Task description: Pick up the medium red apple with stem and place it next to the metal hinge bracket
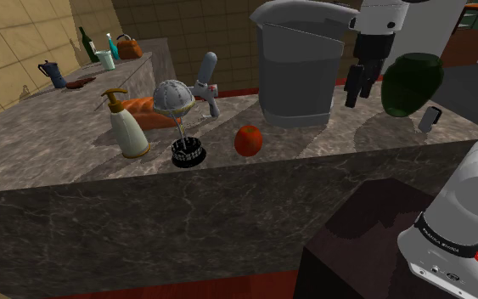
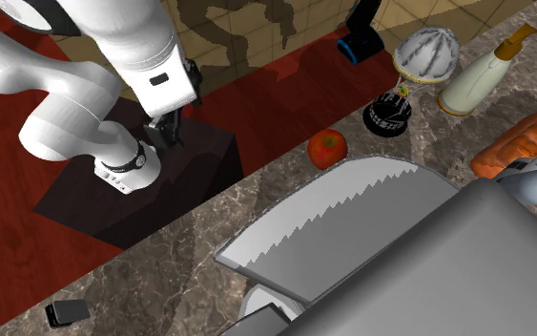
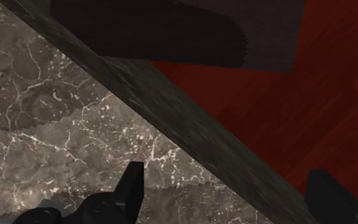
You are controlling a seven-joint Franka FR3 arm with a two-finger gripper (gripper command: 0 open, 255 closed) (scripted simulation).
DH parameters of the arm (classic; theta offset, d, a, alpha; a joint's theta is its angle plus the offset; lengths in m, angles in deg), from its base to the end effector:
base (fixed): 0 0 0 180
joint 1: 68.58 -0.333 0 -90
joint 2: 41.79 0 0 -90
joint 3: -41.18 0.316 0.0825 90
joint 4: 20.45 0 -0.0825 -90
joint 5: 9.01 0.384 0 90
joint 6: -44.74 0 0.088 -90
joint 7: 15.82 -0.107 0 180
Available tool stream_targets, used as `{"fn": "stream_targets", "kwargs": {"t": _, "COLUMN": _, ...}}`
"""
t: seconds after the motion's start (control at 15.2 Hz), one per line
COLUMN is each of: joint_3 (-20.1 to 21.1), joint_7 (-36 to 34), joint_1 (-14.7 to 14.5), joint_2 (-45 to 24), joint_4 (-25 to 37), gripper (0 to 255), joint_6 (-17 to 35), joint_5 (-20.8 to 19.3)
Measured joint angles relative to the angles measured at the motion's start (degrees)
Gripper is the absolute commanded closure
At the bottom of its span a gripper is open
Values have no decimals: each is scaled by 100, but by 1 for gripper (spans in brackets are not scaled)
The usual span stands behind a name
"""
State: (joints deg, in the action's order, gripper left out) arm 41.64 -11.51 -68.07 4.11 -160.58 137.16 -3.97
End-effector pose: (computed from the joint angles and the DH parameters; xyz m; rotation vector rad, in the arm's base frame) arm 0.3042 0.0093 0.5567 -3.0564 -0.1020 0.0433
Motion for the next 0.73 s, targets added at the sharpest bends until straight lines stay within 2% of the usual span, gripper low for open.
{"fn": "stream_targets", "kwargs": {"t": 0.2, "joint_3": 109, "joint_7": -169, "joint_1": -7, "joint_2": -183, "joint_4": 65, "gripper": 0, "joint_6": 146, "joint_5": 77}}
{"fn": "stream_targets", "kwargs": {"t": 0.73, "joint_3": 801, "joint_7": -1281, "joint_1": -6, "joint_2": -1648, "joint_4": 649, "gripper": 0, "joint_6": 1239, "joint_5": 404}}
